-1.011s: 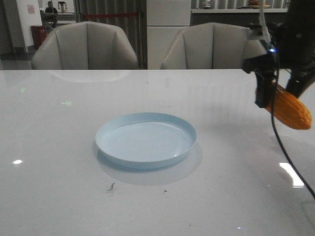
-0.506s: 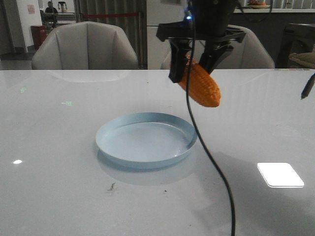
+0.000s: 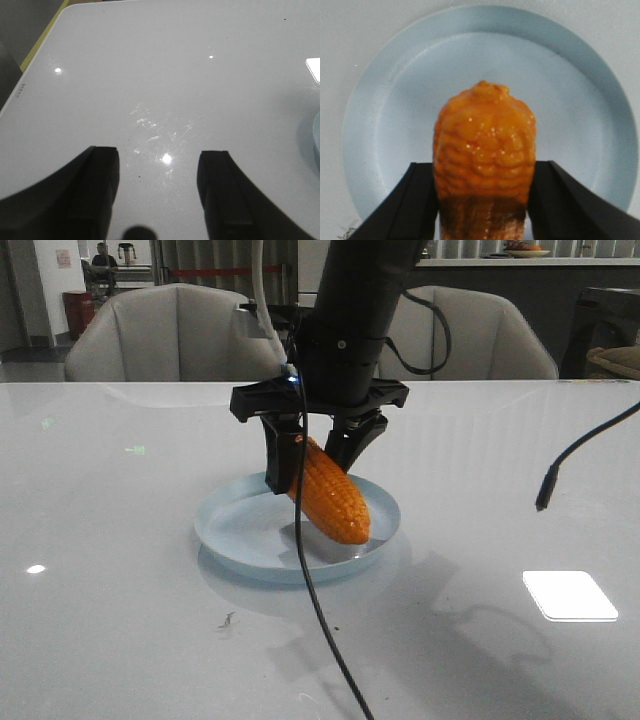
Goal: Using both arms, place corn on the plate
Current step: 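Carry the corn with the right gripper over the plate and lower it, then open the right gripper to release the corn and raise it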
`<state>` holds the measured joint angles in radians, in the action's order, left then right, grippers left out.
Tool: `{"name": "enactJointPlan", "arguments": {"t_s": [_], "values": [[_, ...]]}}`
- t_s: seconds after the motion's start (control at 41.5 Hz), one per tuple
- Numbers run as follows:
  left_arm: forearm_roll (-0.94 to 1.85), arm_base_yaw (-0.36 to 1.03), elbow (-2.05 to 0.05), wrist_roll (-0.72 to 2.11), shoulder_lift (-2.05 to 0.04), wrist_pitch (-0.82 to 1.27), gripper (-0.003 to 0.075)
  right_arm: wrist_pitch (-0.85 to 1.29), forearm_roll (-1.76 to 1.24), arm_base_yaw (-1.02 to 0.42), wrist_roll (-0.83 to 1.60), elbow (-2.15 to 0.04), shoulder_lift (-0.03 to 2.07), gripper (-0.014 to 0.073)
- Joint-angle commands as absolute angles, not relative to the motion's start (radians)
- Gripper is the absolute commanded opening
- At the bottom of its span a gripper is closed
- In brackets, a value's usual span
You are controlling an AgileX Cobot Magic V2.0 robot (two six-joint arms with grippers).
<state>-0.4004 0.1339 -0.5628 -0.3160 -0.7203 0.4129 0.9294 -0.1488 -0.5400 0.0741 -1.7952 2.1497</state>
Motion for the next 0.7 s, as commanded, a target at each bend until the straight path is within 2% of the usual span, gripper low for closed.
{"name": "enactJointPlan", "arguments": {"t_s": [0.0, 0.12, 0.361, 0.674], "values": [[-0.413, 0.138, -0.593, -0.32, -0.715, 0.369, 0.0421, 0.894, -0.157, -0.538, 0.084, -1.829, 2.09, 0.0333], [-0.413, 0.138, -0.593, -0.32, -0.715, 0.372, 0.0421, 0.892, -0.157, -0.538, 0.079, -1.84, 2.09, 0.0358], [-0.413, 0.138, -0.593, -0.32, -0.715, 0.372, 0.0421, 0.884, -0.165, -0.538, 0.074, -1.887, 2.09, 0.0566], [-0.413, 0.138, -0.593, -0.32, -0.715, 0.372, 0.0421, 0.936, -0.187, -0.538, 0.081, -1.901, 2.072, 0.0577]]}}
